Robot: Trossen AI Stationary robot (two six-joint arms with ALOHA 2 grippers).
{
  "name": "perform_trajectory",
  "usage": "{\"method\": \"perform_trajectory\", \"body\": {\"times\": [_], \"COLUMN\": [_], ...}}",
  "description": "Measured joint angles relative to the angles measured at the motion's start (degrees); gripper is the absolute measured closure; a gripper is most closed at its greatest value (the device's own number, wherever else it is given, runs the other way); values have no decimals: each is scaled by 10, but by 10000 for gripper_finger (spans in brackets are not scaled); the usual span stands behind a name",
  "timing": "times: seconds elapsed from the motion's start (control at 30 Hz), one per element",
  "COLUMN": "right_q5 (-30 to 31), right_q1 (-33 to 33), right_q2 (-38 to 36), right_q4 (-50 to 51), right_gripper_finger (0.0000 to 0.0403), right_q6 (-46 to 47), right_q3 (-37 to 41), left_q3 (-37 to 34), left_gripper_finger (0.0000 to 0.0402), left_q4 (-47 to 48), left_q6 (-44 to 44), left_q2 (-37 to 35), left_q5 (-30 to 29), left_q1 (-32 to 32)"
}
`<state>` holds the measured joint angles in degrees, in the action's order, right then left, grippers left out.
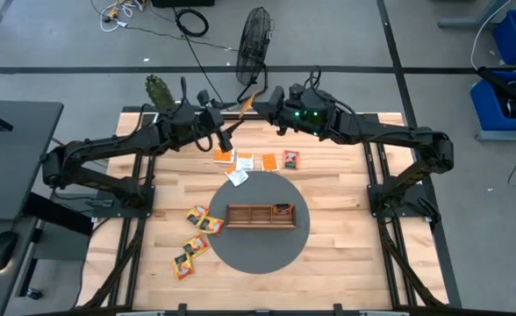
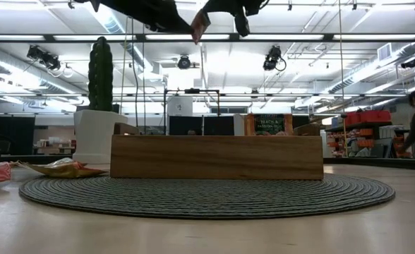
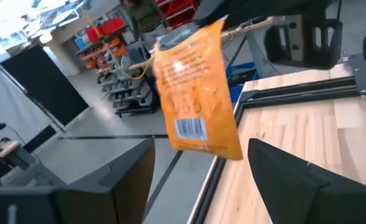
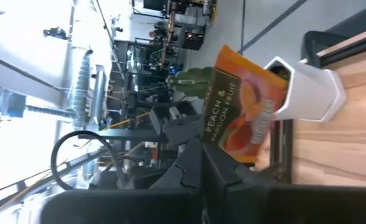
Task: Pick & Place Tea
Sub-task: Put the red tea bag into the right section of the wooden organizer
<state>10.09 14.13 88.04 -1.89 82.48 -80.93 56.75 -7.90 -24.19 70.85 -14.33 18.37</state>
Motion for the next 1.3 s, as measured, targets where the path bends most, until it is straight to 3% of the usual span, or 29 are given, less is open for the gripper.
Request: {"method": "perform_trajectory", "body": {"times": [0.3,0.73,0.9,1.03,1.13,1.3], "right_q5": [1,-12,-39,-76,-107,-117], "right_q1": [-11,-15,-14,-13,-16,-38], "right_q2": [1,1,0,-9,-28,-64], "right_q4": [-5,-7,-7,-13,-20,4], "right_gripper_finger": [403,403,400,378,360,344], "right_q6": [11,7,-73,-172,-269,-464], "right_q3": [0,0,0,0,0,0], "left_q3": [0,0,0,0,0,0], "left_gripper_finger": [160,367,378,363,375,383], "left_q4": [-16,-17,-17,-13,-1,17], "left_q6": [-7,-10,13,43,63,140], "left_q2": [1,1,0,-4,-13,-33], "left_q5": [-37,-39,-38,-36,-37,51], "left_q1": [-2,-6,-6,-7,-6,3]}}
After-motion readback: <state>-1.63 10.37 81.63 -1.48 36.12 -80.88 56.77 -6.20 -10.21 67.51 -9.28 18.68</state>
